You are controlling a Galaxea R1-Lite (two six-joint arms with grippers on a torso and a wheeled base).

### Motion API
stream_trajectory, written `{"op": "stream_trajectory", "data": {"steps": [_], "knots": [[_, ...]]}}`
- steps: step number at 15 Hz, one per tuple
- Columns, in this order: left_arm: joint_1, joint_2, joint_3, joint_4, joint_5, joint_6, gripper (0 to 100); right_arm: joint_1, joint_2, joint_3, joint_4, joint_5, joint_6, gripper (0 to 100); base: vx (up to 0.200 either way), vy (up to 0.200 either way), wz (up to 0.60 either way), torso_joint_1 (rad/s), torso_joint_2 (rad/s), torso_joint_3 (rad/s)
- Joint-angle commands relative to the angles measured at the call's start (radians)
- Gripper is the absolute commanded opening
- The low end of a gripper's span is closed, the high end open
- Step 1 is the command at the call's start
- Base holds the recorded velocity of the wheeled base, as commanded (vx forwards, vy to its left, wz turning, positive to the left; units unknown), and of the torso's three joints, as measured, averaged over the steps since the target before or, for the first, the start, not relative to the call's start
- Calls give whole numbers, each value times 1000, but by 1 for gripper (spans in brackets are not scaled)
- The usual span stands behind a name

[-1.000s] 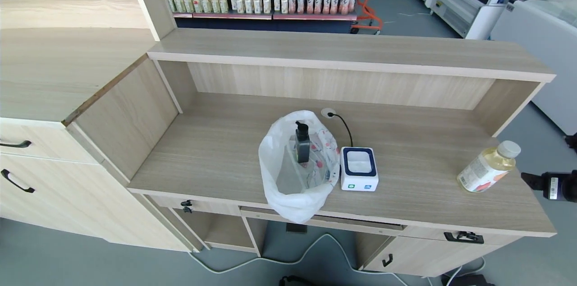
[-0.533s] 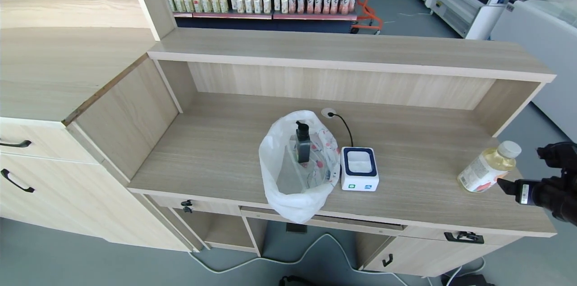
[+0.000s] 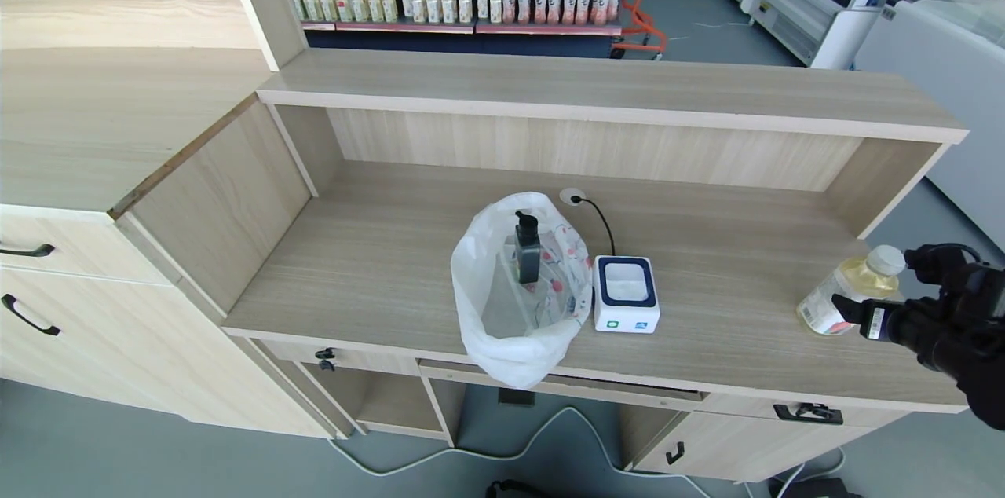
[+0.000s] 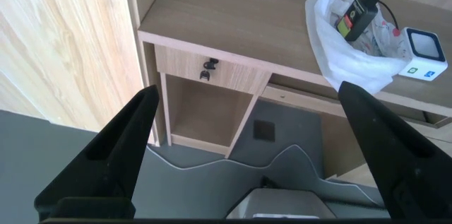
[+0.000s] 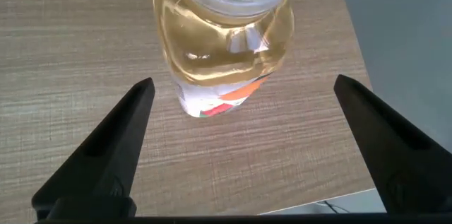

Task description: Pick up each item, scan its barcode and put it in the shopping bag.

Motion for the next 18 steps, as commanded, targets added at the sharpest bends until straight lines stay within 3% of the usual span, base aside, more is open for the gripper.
{"op": "stream_trajectory", "data": {"steps": [1,18], "knots": [[0,0,1,0,0,0,100,33,41,-17,-5,0,5,100,0,0,0,0,0,0],[0,0,0,0,0,0,100,67,185,-217,-10,-4,-55,100,0,0,0,0,0,0]]}}
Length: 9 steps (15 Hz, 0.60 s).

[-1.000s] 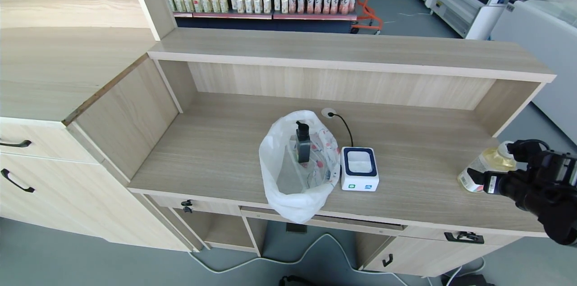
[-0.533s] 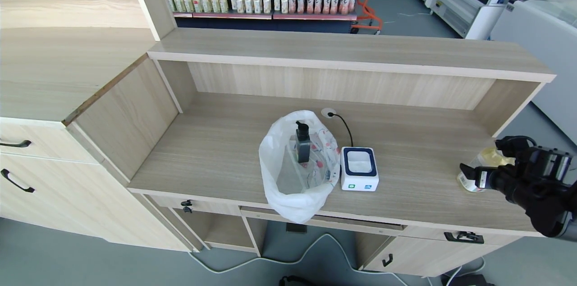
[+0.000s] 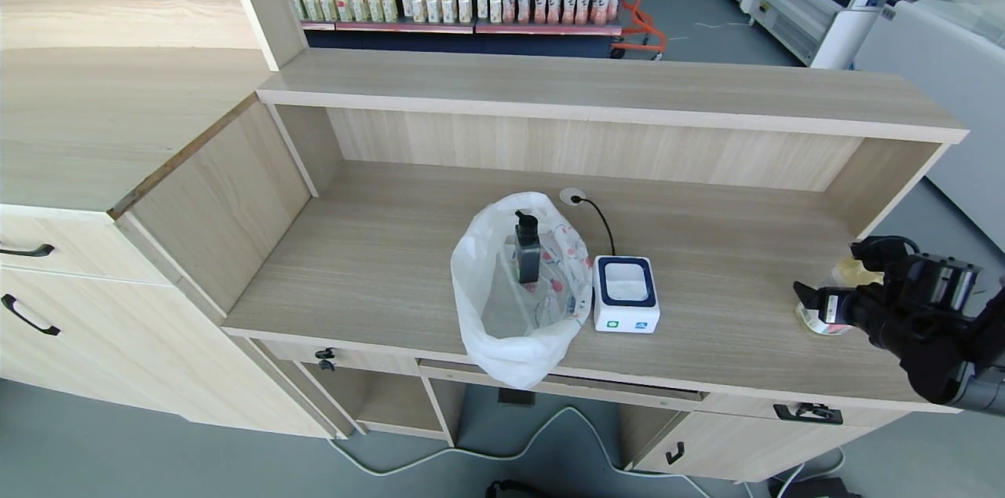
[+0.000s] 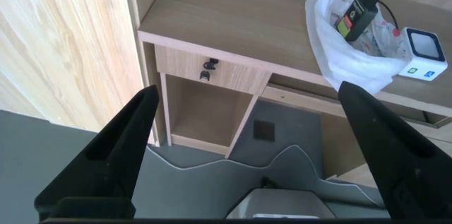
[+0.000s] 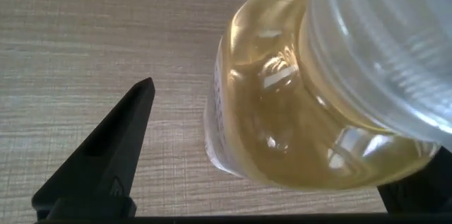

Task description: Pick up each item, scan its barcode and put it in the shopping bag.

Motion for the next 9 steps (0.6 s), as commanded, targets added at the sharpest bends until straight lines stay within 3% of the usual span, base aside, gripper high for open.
{"op": "stream_trajectory", "data": {"steps": [1,7,8,9], "knots": [[0,0,0,0,0,0,100,0,33,-32,1,3,0,100,0,0,0,0,0,0],[0,0,0,0,0,0,100,13,61,-52,-24,8,9,100,0,0,0,0,0,0],[0,0,0,0,0,0,100,14,66,-50,-53,21,11,0,0,0,0,0,0,0],[0,0,0,0,0,0,100,13,64,-50,-64,47,1,0,0,0,0,0,0,0]]}}
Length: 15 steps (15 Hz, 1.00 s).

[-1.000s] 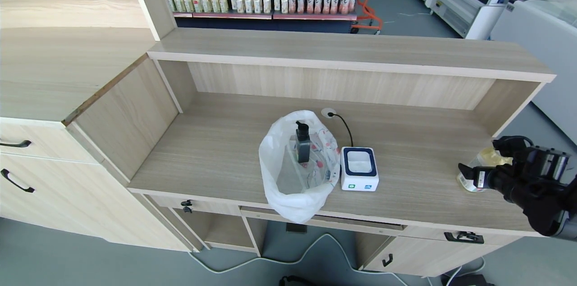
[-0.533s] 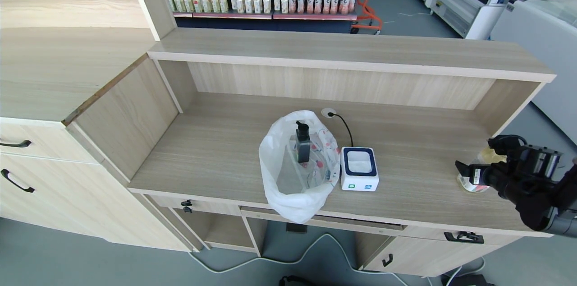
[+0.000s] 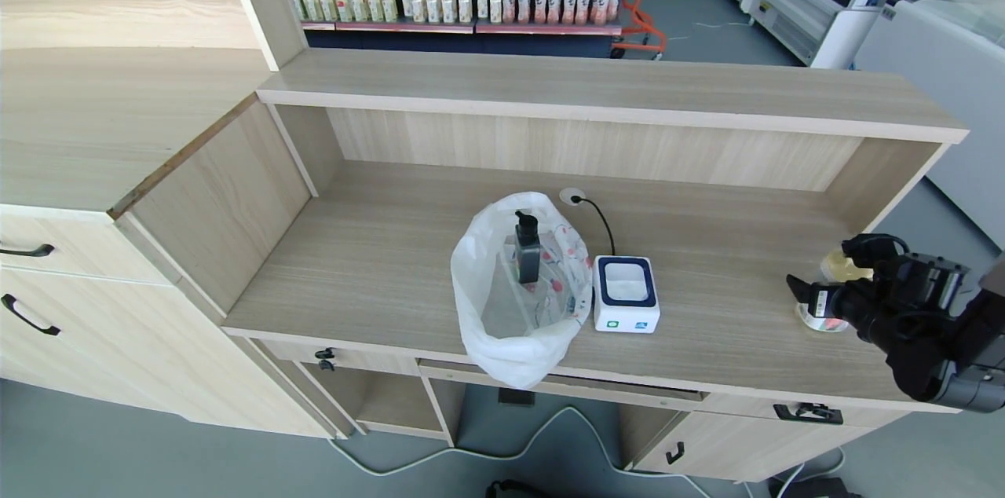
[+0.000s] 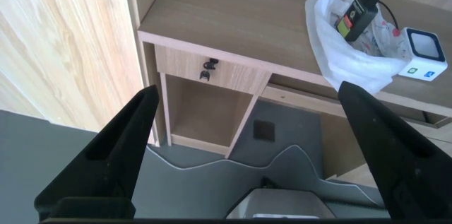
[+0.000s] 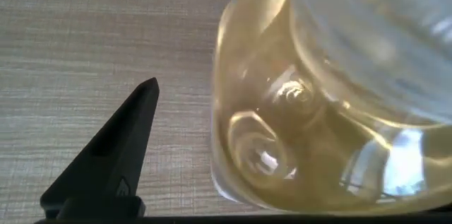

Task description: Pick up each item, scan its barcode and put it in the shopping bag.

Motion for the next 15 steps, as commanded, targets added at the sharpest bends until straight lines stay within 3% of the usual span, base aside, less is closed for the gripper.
{"op": "stream_trajectory", "data": {"steps": [1,11,13,15], "knots": [[0,0,1,0,0,0,100,0,5,-3,-7,8,-5,0,0,0,0,0,0,0],[0,0,0,0,0,0,100,-4,-7,30,-42,7,-90,0,0,0,0,0,0,0],[0,0,0,0,0,0,100,-4,-90,49,-17,19,-71,0,0,0,0,0,0,0],[0,0,0,0,0,0,100,10,-255,71,132,136,21,0,0,0,0,0,0,0]]}}
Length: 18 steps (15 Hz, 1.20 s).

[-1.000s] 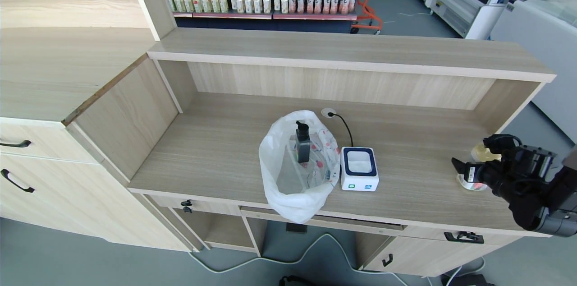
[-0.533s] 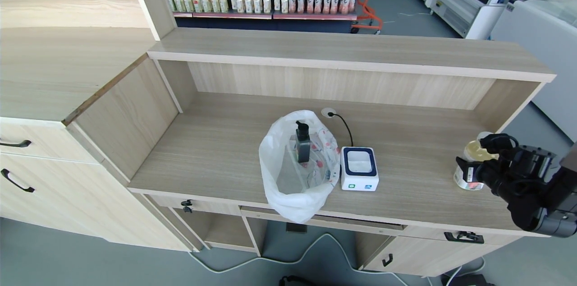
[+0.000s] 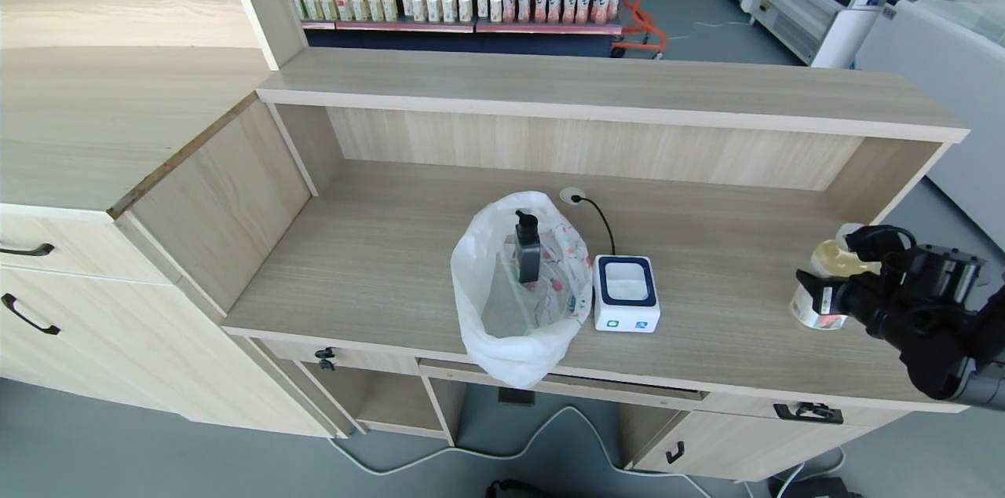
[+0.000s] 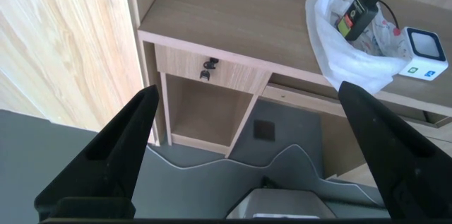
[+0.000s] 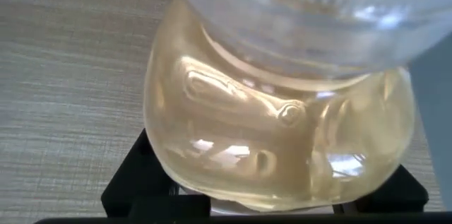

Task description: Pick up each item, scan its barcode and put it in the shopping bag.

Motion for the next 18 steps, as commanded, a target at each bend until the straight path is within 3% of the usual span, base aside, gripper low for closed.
{"op": "stream_trajectory", "data": {"steps": [1,4,6,8,11,14,18], "knots": [[0,0,0,0,0,0,100,20,-257,20,187,158,101,0,0,0,0,0,0,0],[0,0,0,0,0,0,100,92,-557,25,428,553,336,0,0,0,0,0,0,0],[0,0,0,0,0,0,100,161,-700,80,454,770,474,0,0,0,0,0,0,0],[0,0,0,0,0,0,100,259,-774,132,454,832,518,0,0,0,0,0,0,0],[0,0,0,0,0,0,100,475,-864,143,451,833,620,0,0,0,0,0,0,0],[0,0,0,0,0,0,100,629,-927,144,448,836,655,0,0,0,0,0,0,0],[0,0,1,0,0,0,100,730,-988,157,454,844,681,0,0,0,0,0,0,0]]}}
